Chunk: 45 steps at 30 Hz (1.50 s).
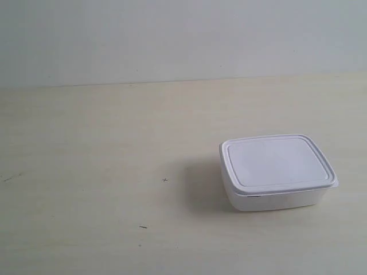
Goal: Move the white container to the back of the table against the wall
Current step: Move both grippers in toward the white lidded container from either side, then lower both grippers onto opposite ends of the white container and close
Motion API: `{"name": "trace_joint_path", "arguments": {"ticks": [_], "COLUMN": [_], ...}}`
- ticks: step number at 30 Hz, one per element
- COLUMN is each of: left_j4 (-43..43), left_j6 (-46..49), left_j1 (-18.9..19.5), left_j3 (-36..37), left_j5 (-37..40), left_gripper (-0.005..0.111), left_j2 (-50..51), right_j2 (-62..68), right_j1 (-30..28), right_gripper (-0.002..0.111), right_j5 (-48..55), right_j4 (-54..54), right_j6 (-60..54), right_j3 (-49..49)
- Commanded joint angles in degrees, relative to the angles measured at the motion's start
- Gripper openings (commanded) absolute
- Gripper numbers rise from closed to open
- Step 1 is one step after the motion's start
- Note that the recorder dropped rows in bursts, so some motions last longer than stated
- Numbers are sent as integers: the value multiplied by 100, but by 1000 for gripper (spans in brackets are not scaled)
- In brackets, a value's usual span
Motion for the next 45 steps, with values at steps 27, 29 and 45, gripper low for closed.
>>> {"name": "trace_joint_path", "arguments": {"ticks": [27,29,45], "left_j4": [588,654,-1005], "left_j6": [-3013,-2737,-1358], "left_j1": [23,23,-4094], "left_j3": [-2371,-3294,-5749], "left_j5": [1024,1702,2404], "left_gripper": [0,0,0], "left_j2": [2390,3237,6883], "right_j2": [2457,3222,6326], "right_j1": [-24,-24,-24], "right_gripper": [0,0,0], "right_j5": [1637,2121,5996], "right_j4": [199,211,3096], "right_j6": [4464,4059,1303], "right_j3": [-2675,-3500,-5453]}}
